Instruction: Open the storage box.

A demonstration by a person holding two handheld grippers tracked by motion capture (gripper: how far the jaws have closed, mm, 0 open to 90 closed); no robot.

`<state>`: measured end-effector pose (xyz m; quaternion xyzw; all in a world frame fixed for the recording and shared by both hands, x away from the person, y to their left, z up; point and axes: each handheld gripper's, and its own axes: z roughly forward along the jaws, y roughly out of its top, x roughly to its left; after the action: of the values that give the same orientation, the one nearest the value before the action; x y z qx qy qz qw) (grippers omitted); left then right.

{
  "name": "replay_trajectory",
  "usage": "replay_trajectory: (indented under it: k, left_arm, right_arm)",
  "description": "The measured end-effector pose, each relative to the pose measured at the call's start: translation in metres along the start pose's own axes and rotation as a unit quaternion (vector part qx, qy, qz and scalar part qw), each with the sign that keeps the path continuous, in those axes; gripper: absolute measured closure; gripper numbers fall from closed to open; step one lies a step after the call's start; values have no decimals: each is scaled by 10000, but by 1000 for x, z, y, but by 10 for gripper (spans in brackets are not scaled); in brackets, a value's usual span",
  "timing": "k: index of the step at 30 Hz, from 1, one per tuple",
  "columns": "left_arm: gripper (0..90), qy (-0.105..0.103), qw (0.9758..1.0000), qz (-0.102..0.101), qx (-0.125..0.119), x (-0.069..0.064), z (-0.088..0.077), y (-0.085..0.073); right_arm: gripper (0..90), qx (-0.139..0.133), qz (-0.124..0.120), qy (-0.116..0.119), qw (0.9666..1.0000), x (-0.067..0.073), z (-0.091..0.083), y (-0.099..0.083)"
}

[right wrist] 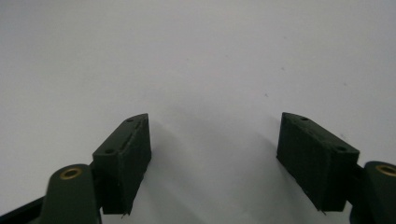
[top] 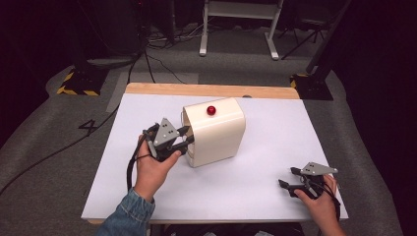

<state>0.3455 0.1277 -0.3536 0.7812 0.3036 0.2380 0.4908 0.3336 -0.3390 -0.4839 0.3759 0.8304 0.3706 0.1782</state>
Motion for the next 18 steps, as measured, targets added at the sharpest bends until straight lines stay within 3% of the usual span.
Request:
replay_trajectory:
  k: [5,8,11,14,17,18]
  left_arm:
    - [604,6,9996,287,20,-34,-3,3]
    - [553,164,9994,280,88,-37,-8,4]
    - [521,183,9998,105,50,-26,-21,2]
    - [500,449,9990,-30,72,-7,-34,-3]
    - [486,852,9957,-357,-49,22,-37,-14]
    - [475,974,9945,-381,-65,29,-36,-17]
  right_arm:
    - [262,5,5,3,10000,0,0,0]
    - [262,3,6,4,10000,0,0,0]
    - [262,3,6,3,10000,0,0,0]
    - [262,-3,7,2,10000,0,0,0]
    - [262,-3,7,-1,10000,0,0,0]
    - [262,-5,4,-3,10000,0,0,0]
